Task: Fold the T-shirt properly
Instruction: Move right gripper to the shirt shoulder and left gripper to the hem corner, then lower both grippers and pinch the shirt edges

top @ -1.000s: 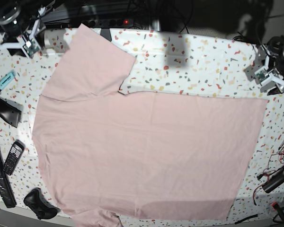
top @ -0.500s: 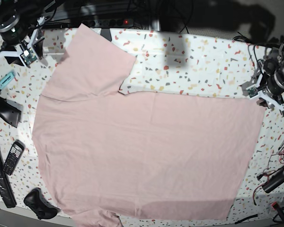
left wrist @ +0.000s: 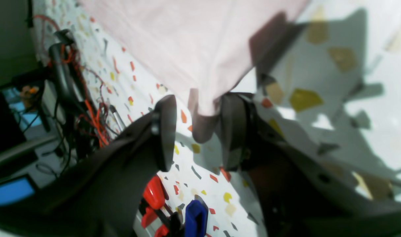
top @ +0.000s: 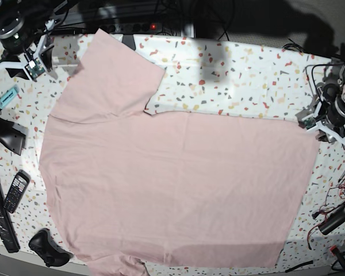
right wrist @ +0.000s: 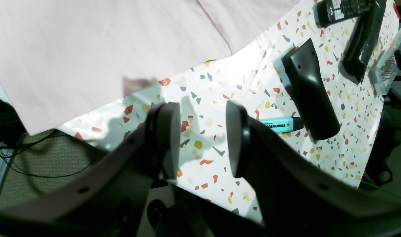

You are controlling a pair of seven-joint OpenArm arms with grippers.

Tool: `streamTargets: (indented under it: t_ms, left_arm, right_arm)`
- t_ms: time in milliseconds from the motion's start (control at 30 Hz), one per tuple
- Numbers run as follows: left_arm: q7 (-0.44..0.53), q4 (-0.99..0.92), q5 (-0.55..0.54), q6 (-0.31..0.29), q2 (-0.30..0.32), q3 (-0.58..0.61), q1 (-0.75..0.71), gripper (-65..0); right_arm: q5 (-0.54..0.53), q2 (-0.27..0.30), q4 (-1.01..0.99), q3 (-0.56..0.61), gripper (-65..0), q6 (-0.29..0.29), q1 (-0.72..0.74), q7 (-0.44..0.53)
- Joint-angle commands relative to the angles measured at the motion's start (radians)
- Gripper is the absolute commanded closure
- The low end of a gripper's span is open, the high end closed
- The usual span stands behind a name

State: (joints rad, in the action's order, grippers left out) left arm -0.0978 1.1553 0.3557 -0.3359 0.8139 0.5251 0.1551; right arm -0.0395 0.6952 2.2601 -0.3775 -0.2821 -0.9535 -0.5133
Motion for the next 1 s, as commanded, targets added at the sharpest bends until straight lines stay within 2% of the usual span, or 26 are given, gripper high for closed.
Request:
streamTargets:
  t_ms: [0, 167, 233, 300, 367, 467, 633, 833, 967]
  left_arm:
    - [-0.002, -0.005, 0.004, 0.0, 0.003, -0.006, 0.014, -22.1]
    - [-0.006, -0.045, 0.019, -0.002, -0.038, -0.006, 0.013, -21.4]
    - [-0.01, -0.049, 0.021, -0.002, -0.037, -0.006, 0.011, -13.6]
    - [-0.043, -0.049, 0.018, -0.001, -0.038, -0.006, 0.011, 0.0]
    - [-0.046, -0.049, 0.017, -0.001, -0.038, -0.006, 0.011, 0.0]
    - [-0.043, -0.049, 0.002, 0.0, -0.038, -0.006, 0.011, 0.0]
    - [-0.046, -0.049, -0.019, 0.002, -0.047, -0.006, 0.011, 0.0]
    - [-0.116, -0.049, -0.016, 0.003, -0.122, -0.006, 0.011, 0.0]
    - [-0.119, -0.049, -0.006, 0.003, -0.166, -0.006, 0.011, 0.0]
  right_arm:
    - [0.011, 0.011, 0.015, -0.008, -22.7, 0.006, -0.005, 0.014]
    - [0.011, 0.011, 0.015, -0.008, -22.7, 0.006, -0.005, 0.014]
    - [0.011, 0.012, 0.015, -0.008, -22.7, 0.006, -0.005, 0.014]
    - [0.012, 0.012, 0.015, -0.008, -22.7, 0.006, -0.005, 0.015]
    - [0.026, 0.015, 0.015, -0.008, -22.7, 0.005, -0.005, 0.015]
    - [0.137, 0.018, 0.013, 0.004, -22.7, 0.005, -0.005, 0.019]
    - [0.262, 0.061, -0.023, 0.106, -22.7, 0.005, 0.006, 0.027]
    - [0.33, 0.069, -0.116, 0.293, -22.7, 0.005, 0.169, 0.032]
    - [0.458, 0.069, -0.193, 0.394, -22.7, 0.005, 0.247, 0.034]
